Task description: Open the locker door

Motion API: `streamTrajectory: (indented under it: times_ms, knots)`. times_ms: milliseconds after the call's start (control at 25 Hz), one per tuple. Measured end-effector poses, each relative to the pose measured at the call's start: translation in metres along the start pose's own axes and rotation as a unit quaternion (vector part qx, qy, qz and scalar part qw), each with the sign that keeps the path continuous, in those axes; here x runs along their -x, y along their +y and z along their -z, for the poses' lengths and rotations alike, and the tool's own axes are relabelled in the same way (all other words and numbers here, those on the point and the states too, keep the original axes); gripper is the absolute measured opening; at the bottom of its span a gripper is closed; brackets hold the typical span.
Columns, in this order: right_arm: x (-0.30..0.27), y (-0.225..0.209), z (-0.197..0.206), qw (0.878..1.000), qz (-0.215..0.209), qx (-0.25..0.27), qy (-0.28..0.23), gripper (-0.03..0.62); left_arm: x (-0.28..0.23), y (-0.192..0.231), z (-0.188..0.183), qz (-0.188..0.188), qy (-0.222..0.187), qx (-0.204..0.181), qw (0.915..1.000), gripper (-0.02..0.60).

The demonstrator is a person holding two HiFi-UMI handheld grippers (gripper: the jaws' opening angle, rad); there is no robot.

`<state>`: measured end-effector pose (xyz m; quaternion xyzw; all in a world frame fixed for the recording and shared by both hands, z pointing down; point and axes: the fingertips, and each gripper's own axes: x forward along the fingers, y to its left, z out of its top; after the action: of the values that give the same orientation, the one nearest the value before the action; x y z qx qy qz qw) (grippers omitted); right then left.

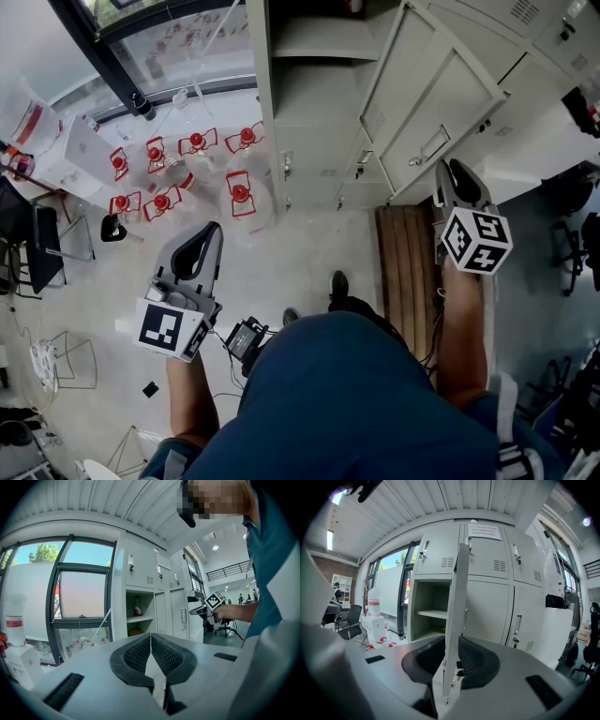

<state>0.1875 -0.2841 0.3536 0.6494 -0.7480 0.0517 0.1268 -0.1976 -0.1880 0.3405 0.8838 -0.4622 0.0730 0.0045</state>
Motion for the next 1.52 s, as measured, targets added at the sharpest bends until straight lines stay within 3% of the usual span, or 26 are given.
streamTrajectory:
  times_ms: [280, 720, 920, 1080, 1520]
  knots:
    - [0.029, 0.005, -0.027, 0.999, -0.023, -0.01, -0.047, 0.072, -0.005, -0.009, -0.006, 0.005, 0.005, -0.005, 1.0, 0.021]
    - [0.065, 0.048, -0.079, 0.983, -0.136, 0.0, -0.12, 0.043, -0.008, -0.016, -0.003, 0.013, 0.011, -0.006, 0.9998, 0.021]
    - [0.075, 0.072, -0.088, 0.971, -0.203, -0.024, -0.124, 0.037, -0.006, -0.016, -0.004, 0.015, 0.005, -0.007, 0.9999, 0.021]
    - [0.078, 0.091, -0.087, 0.964, -0.243, -0.011, -0.107, 0.035, -0.005, -0.015, -0.001, 0.014, 0.001, -0.003, 0.9999, 0.021]
    - [0.074, 0.091, -0.079, 0.965, -0.247, -0.017, -0.091, 0.035, -0.007, -0.015, 0.0, 0.014, 0.007, -0.005, 0.9999, 0.021]
